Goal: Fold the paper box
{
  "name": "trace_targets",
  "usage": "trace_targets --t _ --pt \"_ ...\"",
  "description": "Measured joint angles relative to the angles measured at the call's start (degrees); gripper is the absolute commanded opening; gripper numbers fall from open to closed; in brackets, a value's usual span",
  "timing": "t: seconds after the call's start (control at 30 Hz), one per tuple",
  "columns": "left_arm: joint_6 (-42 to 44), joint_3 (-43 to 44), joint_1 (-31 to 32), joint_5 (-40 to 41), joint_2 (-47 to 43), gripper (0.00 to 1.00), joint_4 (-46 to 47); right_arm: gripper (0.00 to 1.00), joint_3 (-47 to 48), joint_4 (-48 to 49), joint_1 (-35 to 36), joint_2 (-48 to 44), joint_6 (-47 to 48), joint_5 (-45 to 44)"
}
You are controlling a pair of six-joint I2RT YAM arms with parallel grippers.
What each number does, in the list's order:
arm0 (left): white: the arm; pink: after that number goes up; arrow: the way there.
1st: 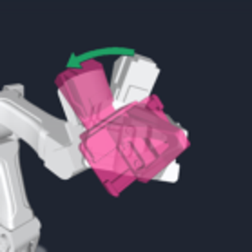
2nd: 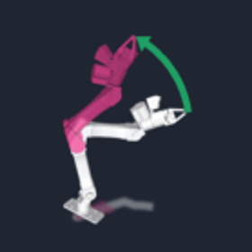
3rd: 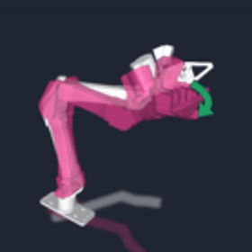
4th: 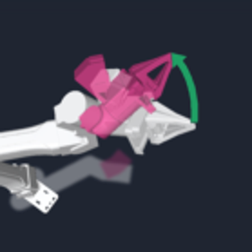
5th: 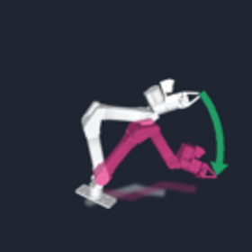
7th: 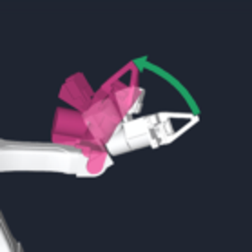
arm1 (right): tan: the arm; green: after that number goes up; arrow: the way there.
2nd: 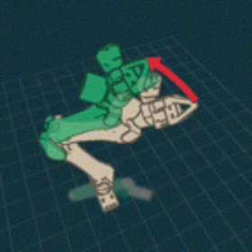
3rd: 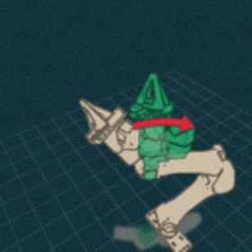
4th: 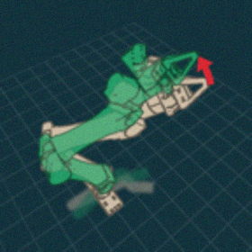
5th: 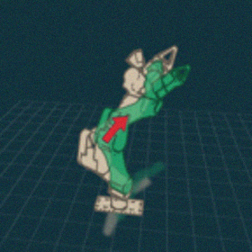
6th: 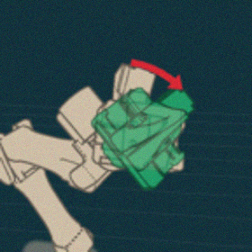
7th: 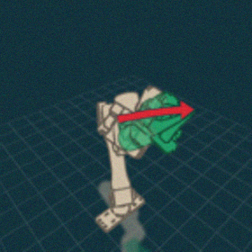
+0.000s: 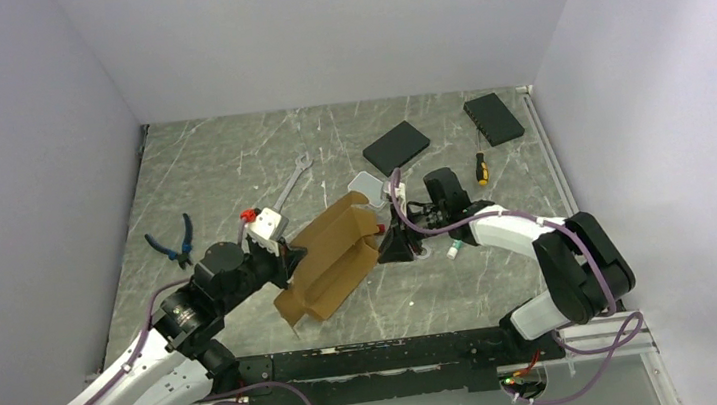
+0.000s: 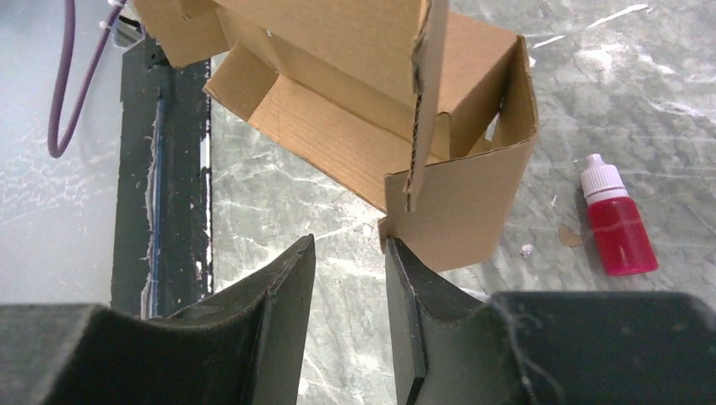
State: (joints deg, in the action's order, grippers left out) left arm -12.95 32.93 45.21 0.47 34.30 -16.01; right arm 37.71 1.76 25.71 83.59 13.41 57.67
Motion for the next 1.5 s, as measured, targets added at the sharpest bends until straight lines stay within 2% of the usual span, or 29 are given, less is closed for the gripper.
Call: trace_targets --t 0.1,0.43,0.77,0.93,1.13,1.3,1.5 --pt "0.0 0.2 0.0 0.5 0.0 0.00 -0.1 0.46 0.9 -1.5 0.0 0.2 0.6 0.8" --pt "0.2 0.2 0.0 0.7 0.2 0.00 -0.2 0.44 4.4 -5.9 -0.8 4.2 1.5 0.4" --pt "1.3 1.9 0.6 0.7 2.3 0.00 -0.8 0.44 9.4 -13.8 -8.3 4.3 7.8 4.6" --pt "1.7 2.3 1.2 0.8 2.9 0.00 -1.1 0.46 9.4 -12.4 -11.1 4.3 5.0 2.5" --pt "2.3 2.3 1.8 0.9 3.0 0.00 -1.1 0.46 8.5 -4.2 -11.8 4.3 -2.8 -4.3" --pt "2.8 2.4 2.1 0.9 3.1 0.00 -1.2 0.50 9.7 0.2 -9.1 6.9 -5.0 -9.9" --pt "2.8 2.4 2.4 0.9 2.5 0.00 -1.2 0.52 13.6 0.3 -5.2 13.1 -3.7 -11.3"
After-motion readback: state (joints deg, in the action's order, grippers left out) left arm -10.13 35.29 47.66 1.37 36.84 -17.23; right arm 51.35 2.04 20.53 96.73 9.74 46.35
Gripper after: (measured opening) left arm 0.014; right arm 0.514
